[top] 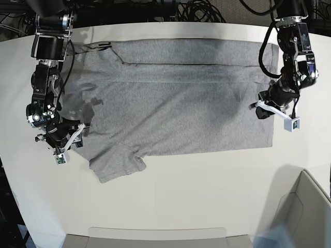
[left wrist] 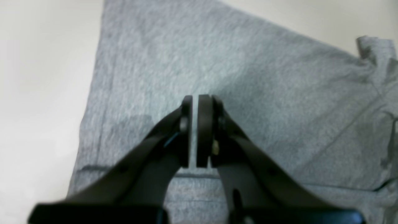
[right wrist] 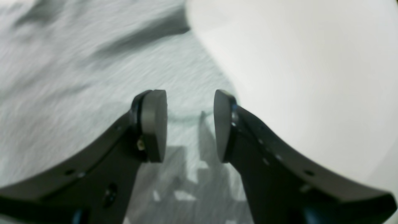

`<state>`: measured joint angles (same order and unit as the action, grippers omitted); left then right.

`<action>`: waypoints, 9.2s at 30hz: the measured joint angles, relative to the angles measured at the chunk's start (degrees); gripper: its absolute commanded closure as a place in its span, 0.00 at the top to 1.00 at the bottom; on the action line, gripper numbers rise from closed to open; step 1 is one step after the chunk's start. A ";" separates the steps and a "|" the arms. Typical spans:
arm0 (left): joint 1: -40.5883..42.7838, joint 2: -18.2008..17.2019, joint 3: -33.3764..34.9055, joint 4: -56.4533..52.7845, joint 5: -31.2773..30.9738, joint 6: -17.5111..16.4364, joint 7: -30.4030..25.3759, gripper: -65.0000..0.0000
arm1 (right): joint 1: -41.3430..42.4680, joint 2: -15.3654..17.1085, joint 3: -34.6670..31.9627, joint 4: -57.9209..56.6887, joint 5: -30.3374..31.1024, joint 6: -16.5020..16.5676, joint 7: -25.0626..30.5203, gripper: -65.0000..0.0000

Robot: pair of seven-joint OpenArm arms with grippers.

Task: Fold the T-shirt properly
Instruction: 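Open both grippers and reach to the hem corners of the shirt, then grasp the hem corners with both grippers, then lift the hem and fold it over onto the folded shoulder edge, then release the hem with the left gripper and regrasp the shirt end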

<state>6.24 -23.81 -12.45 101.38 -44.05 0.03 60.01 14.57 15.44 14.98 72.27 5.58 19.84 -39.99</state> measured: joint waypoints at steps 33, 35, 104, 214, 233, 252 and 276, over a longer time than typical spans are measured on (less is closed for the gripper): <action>0.48 -0.04 0.04 -2.05 0.33 0.17 -1.36 0.05 | 14.67 -1.40 0.00 -13.00 -4.02 0.44 2.21 0.38; 0.46 0.02 0.04 -2.12 0.35 0.15 -1.14 0.05 | 18.47 -1.22 0.00 -23.39 -4.24 0.35 5.88 0.38; -31.19 -3.50 19.34 -54.88 -0.15 -6.51 -24.33 0.27 | 22.10 -3.63 -11.19 -46.77 4.52 1.81 20.74 0.37; 17.62 -5.92 0.11 0.85 0.46 -6.51 -8.61 0.03 | -41.72 -4.31 14.36 43.43 11.23 1.84 -12.31 0.00; 19.80 -7.04 2.10 3.93 -1.77 -6.91 -11.28 0.36 | -41.40 -3.93 14.25 42.95 11.43 1.86 -12.37 0.32; 14.36 -7.65 1.90 -13.62 -5.07 -8.46 -15.52 0.36 | -40.02 -2.47 12.68 39.85 11.26 1.81 -12.26 0.32; 9.68 -9.64 12.44 -21.70 -9.97 -8.20 -18.82 0.25 | -38.66 -0.52 9.05 39.80 11.61 1.84 -12.52 0.32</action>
<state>15.92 -33.45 -0.01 79.68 -54.02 -8.16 41.19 -24.10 14.92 24.03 112.07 17.19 21.67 -52.51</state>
